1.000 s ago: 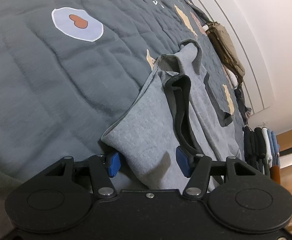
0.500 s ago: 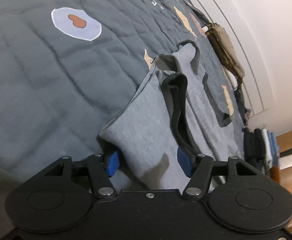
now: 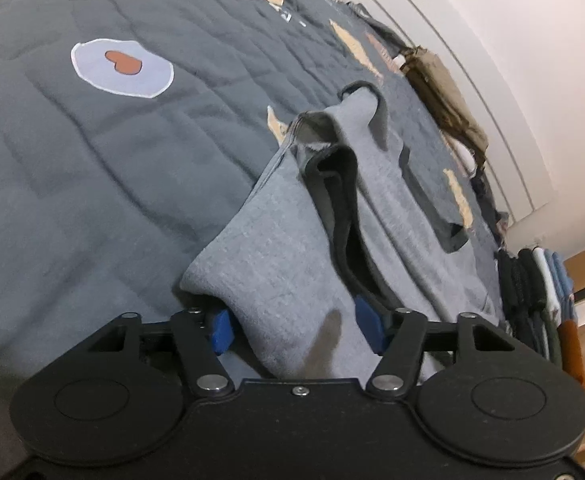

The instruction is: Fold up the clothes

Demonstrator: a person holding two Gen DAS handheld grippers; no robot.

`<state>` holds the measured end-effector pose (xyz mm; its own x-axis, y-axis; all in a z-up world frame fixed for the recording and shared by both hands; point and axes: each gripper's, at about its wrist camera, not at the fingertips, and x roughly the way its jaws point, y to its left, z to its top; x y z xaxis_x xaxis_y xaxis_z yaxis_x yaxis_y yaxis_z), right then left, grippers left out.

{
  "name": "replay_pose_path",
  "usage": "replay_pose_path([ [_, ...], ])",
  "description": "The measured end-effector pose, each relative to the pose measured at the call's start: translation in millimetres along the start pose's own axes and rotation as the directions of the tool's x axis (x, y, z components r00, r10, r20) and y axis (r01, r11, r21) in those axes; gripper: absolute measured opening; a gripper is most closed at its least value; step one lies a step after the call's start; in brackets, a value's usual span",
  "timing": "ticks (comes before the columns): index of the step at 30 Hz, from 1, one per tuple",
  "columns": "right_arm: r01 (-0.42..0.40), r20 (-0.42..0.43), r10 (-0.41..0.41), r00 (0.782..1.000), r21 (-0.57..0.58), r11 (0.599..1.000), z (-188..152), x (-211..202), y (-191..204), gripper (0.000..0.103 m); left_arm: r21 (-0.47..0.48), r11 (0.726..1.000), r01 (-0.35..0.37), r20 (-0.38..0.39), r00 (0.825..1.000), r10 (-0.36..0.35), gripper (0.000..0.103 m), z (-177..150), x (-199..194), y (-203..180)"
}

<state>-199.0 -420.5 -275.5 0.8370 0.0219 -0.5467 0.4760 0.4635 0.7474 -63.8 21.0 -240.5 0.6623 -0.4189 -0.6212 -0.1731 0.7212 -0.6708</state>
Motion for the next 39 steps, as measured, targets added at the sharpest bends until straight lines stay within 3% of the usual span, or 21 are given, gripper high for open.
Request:
replay_pose_path([
  [1, 0.004, 0.0, -0.004, 1.0, -0.005, 1.0, 1, 0, 1, 0.074, -0.002, 1.0, 0.0, 0.004, 1.0, 0.0, 0.035, 0, -1, 0],
  [3, 0.016, -0.004, -0.016, 1.0, -0.018, 1.0, 2, -2, 3, 0.051, -0.011, 1.0, 0.001, 0.012, 1.0, -0.001, 0.019, 1, -2, 3],
  [4, 0.022, -0.006, -0.022, 1.0, -0.024, 0.999, 2, -2, 3, 0.025, -0.023, 1.0, 0.006, 0.015, 1.0, -0.005, 0.016, 2, -4, 5],
  [5, 0.014, -0.016, -0.014, 1.0, -0.009, 1.0, 4, -2, 2, 0.012, -0.033, 0.999, 0.013, 0.02, 1.0, -0.012, 0.014, 3, -5, 6],
  [13, -0.067, 0.008, 0.067, 0.998, 0.027, 0.997, 0, -22, 15, 0.009, -0.029, 0.999, 0.043, 0.057, 0.998, -0.042, 0.009, 8, -29, 8],
  [24, -0.053, -0.093, 0.057, 0.994, 0.047, 0.998, -45, -75, 4, 0.009, 0.054, 0.999, 0.003, 0.016, 1.0, -0.004, 0.008, 3, -102, 32],
  [33, 0.012, -0.111, -0.009, 0.994, 0.024, 1.0, -82, -117, -14, 0.009, 0.127, 0.991, -0.043, -0.037, 0.998, 0.048, 0.006, -28, -153, 53],
  [39, 0.09, -0.097, -0.095, 0.991, -0.049, 0.995, -99, -127, -16, 0.012, 0.177, 0.98, -0.094, -0.048, 0.993, 0.104, 0.006, -30, -156, 60],
])
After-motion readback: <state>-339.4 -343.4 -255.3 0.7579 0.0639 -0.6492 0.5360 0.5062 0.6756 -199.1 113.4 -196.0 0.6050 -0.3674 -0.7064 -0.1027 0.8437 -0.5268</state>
